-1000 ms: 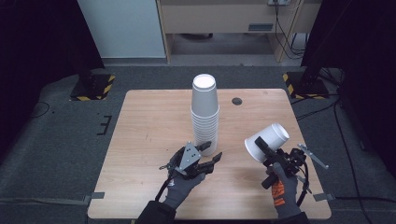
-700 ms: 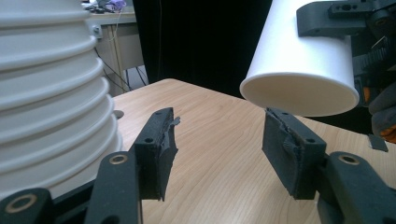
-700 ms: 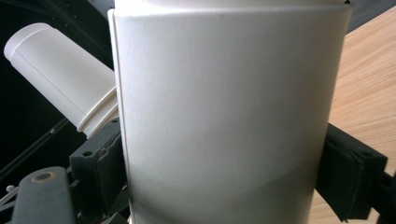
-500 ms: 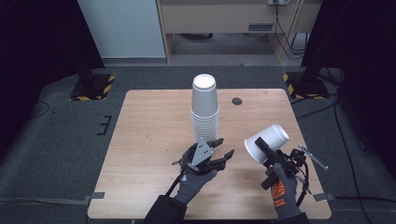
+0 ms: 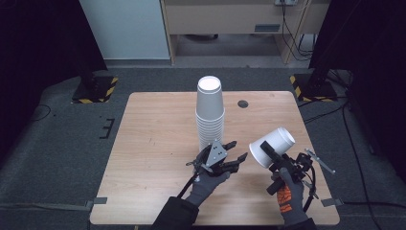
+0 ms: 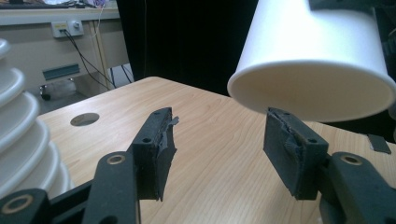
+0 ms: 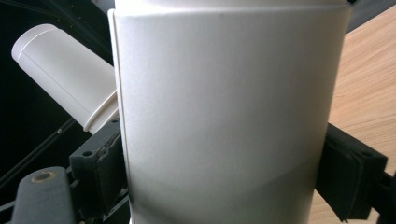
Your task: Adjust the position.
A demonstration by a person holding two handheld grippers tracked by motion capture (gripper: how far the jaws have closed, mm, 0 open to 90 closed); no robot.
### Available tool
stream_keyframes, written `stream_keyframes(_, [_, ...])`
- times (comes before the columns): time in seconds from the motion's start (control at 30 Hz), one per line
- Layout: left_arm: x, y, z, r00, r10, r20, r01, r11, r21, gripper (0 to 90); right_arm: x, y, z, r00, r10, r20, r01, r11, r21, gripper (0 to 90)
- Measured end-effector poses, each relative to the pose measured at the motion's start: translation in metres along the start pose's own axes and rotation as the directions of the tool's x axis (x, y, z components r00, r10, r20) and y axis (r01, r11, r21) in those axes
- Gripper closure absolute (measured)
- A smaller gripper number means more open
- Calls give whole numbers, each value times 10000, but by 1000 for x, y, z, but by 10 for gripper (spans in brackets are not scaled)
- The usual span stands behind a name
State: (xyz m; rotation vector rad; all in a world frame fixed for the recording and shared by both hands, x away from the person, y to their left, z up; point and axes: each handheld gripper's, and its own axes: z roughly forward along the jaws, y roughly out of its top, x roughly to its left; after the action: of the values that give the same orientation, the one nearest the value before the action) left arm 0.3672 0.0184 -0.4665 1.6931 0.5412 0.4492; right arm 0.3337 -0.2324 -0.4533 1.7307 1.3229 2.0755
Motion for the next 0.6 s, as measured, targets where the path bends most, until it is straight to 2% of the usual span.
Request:
stream_keyframes(0.27, [-9,9,18,9996,166,216,-163,9998,-147,440,1,-1,1,9999,65,-119,-64,9999,80,154])
stream_keyframes(0.6, [-11,8,28,9998,93,159,-87,9992,-377,496,2,-3,3,9998,26,-202,-20,9996,289,154])
